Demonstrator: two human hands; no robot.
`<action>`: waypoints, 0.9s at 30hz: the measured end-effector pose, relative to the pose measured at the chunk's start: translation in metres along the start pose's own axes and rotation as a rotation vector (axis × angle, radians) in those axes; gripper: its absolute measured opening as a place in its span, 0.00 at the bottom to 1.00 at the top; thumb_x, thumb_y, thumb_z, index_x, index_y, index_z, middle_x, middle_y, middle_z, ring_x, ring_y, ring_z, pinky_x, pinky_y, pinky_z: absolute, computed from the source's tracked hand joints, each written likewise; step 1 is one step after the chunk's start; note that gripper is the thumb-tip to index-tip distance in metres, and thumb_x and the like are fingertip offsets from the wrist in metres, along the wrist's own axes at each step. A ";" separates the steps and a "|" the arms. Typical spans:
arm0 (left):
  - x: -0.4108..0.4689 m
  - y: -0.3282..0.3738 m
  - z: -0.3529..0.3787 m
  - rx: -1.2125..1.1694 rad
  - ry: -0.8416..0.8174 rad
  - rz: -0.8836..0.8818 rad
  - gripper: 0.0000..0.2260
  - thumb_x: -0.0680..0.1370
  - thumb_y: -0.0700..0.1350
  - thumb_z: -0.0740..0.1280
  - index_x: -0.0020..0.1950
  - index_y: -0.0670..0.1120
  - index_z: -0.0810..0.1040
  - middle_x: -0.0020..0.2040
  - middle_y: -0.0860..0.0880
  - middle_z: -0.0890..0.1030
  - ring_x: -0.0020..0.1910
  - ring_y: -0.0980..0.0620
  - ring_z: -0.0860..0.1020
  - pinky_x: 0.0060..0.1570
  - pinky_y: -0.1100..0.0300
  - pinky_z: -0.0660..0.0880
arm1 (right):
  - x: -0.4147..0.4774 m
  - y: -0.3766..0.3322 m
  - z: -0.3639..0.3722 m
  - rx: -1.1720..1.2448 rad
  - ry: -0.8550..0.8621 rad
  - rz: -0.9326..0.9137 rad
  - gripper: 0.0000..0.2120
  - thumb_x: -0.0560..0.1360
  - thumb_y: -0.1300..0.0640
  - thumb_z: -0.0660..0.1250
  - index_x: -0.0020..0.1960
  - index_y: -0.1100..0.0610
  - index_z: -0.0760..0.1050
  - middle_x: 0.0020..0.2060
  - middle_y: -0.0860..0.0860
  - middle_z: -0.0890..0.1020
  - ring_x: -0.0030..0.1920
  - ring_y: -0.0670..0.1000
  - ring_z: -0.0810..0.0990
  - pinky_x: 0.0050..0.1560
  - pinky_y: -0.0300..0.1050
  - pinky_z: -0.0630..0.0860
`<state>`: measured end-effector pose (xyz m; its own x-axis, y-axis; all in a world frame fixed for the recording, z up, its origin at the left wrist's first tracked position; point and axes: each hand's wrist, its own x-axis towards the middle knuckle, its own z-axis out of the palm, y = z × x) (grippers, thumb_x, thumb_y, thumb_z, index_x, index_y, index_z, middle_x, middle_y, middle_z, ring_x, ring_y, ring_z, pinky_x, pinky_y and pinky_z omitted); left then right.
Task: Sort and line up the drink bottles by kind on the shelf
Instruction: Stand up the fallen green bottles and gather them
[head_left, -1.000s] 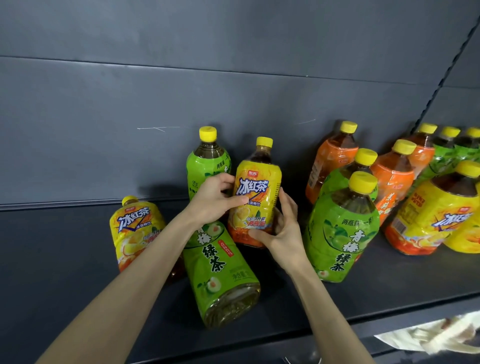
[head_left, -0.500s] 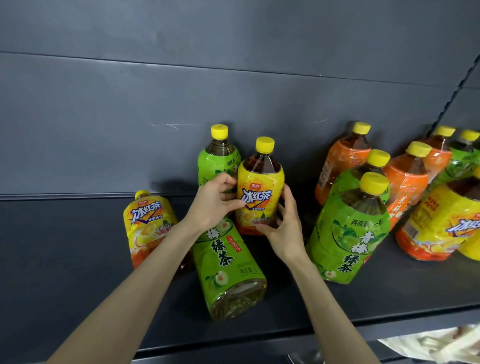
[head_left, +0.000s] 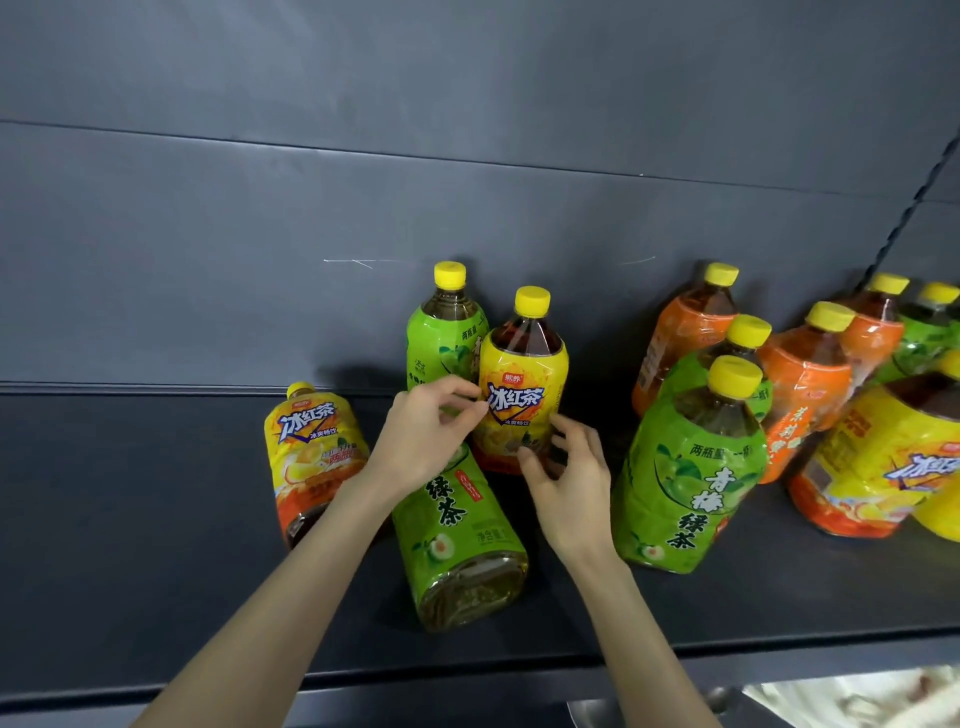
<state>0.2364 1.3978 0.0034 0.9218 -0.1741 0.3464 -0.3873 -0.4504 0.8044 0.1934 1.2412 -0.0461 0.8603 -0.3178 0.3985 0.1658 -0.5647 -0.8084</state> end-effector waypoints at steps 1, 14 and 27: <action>-0.003 -0.001 -0.002 0.002 0.016 0.001 0.10 0.77 0.46 0.68 0.57 0.46 0.80 0.48 0.52 0.83 0.42 0.54 0.82 0.42 0.63 0.80 | -0.004 -0.002 -0.001 -0.013 0.008 -0.025 0.19 0.74 0.60 0.71 0.64 0.59 0.74 0.59 0.52 0.74 0.57 0.49 0.77 0.58 0.49 0.77; -0.031 -0.033 -0.042 0.489 0.032 -0.087 0.17 0.76 0.57 0.66 0.56 0.46 0.79 0.53 0.46 0.81 0.55 0.44 0.76 0.57 0.48 0.72 | -0.019 -0.033 0.003 0.229 -0.476 0.248 0.21 0.74 0.48 0.70 0.64 0.52 0.73 0.57 0.48 0.77 0.55 0.45 0.77 0.50 0.33 0.73; -0.020 -0.049 -0.070 0.318 -0.271 -0.012 0.26 0.76 0.63 0.56 0.53 0.42 0.79 0.46 0.45 0.83 0.49 0.47 0.79 0.63 0.46 0.69 | -0.042 -0.054 0.015 0.443 -0.417 0.239 0.29 0.70 0.60 0.74 0.68 0.52 0.69 0.56 0.44 0.78 0.50 0.33 0.78 0.45 0.31 0.76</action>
<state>0.2359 1.4845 -0.0098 0.9136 -0.3722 0.1639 -0.3913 -0.6948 0.6034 0.1556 1.2957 -0.0258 0.9981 -0.0229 0.0566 0.0534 -0.1198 -0.9914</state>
